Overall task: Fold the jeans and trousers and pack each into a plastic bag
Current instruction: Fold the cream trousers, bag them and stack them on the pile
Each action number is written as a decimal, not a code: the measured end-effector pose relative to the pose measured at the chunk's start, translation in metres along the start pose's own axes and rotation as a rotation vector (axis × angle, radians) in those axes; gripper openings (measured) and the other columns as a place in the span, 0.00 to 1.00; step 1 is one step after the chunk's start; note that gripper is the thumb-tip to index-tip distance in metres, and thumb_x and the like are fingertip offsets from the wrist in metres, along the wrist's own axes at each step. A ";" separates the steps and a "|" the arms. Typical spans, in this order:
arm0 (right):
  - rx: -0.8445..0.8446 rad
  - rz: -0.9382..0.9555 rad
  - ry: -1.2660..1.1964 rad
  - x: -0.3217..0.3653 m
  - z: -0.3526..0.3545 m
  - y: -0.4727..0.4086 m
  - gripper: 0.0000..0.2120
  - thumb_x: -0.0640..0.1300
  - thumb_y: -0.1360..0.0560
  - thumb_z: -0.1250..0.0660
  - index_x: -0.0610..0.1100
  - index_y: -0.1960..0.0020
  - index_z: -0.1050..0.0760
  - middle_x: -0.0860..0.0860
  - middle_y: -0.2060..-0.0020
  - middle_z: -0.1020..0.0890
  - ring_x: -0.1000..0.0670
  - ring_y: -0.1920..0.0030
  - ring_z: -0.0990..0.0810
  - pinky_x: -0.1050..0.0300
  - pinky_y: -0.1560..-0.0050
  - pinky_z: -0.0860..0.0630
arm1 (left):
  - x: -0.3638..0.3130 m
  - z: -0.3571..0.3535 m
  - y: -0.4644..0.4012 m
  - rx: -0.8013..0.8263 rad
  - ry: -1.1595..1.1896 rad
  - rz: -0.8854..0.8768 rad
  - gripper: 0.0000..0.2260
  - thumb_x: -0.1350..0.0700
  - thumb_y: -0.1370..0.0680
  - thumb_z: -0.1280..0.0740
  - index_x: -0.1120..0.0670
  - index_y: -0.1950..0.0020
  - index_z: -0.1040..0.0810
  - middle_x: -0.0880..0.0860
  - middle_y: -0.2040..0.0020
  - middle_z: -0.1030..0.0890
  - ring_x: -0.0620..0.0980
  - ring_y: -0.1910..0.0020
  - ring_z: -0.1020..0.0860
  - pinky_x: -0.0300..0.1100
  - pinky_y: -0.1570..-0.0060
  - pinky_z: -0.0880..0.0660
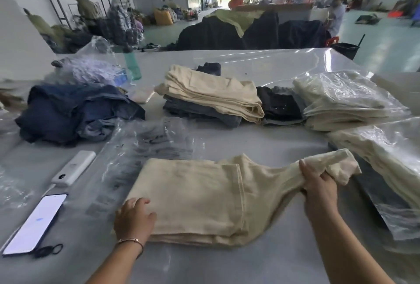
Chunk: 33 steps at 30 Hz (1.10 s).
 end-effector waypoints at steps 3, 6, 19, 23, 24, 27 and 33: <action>0.091 0.141 0.099 -0.002 -0.064 0.028 0.03 0.41 0.27 0.29 0.44 0.54 0.22 0.52 0.62 0.21 0.54 0.61 0.23 0.60 0.57 0.27 | 0.037 0.012 -0.021 0.050 0.128 0.123 0.21 0.56 0.30 0.29 0.52 0.37 0.24 0.60 0.38 0.25 0.62 0.39 0.28 0.49 0.41 0.31; 0.226 0.338 0.327 -0.031 -0.133 0.066 0.07 0.41 0.27 0.29 0.44 0.50 0.23 0.53 0.60 0.19 0.63 0.63 0.21 0.71 0.66 0.27 | 0.060 0.018 -0.039 0.087 0.424 0.129 0.21 0.58 0.31 0.27 0.62 0.39 0.24 0.64 0.43 0.21 0.62 0.43 0.24 0.51 0.43 0.28; 0.490 0.458 1.406 -0.162 -0.184 0.123 0.24 0.62 0.25 0.38 0.51 0.34 0.29 0.51 0.28 0.34 0.48 0.29 0.35 0.53 0.31 0.37 | 0.097 0.029 -0.101 0.468 0.781 0.253 0.21 0.36 0.28 0.32 0.54 0.56 0.20 0.53 0.55 0.19 0.52 0.53 0.22 0.45 0.48 0.26; -0.143 0.011 1.248 -0.138 -0.124 0.081 0.25 0.59 0.26 0.34 0.38 0.44 0.26 0.39 0.46 0.22 0.37 0.44 0.25 0.47 0.48 0.27 | 0.082 0.027 -0.103 0.521 0.724 0.234 0.17 0.45 0.32 0.23 0.59 0.57 0.18 0.54 0.59 0.16 0.51 0.60 0.19 0.40 0.60 0.26; -0.093 -0.127 1.196 -0.136 -0.116 0.076 0.25 0.60 0.26 0.33 0.36 0.50 0.24 0.38 0.53 0.20 0.38 0.50 0.22 0.50 0.54 0.27 | 0.078 0.026 -0.102 0.565 0.788 0.260 0.14 0.49 0.33 0.22 0.59 0.57 0.17 0.54 0.59 0.16 0.51 0.61 0.18 0.38 0.63 0.24; 0.086 -0.267 1.126 -0.135 -0.108 0.068 0.21 0.55 0.26 0.31 0.36 0.61 0.21 0.41 0.66 0.18 0.44 0.66 0.21 0.56 0.67 0.30 | 0.063 0.025 -0.101 0.731 0.954 0.342 0.09 0.62 0.32 0.24 0.64 0.55 0.17 0.60 0.61 0.16 0.53 0.67 0.17 0.39 0.72 0.22; 0.113 -0.261 0.777 -0.098 -0.086 0.048 0.06 0.37 0.29 0.28 0.39 0.54 0.23 0.39 0.60 0.18 0.40 0.60 0.19 0.46 0.58 0.21 | 0.034 0.043 -0.100 0.684 1.083 0.198 0.15 0.66 0.39 0.24 0.66 0.54 0.18 0.64 0.56 0.16 0.62 0.59 0.18 0.53 0.57 0.21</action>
Point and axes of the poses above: each hand's wrist, its own y-axis away from the middle knuckle, its own z-axis out of the back of the hand, x = y × z, the point moved 1 cm from there along -y, towards the middle knuckle
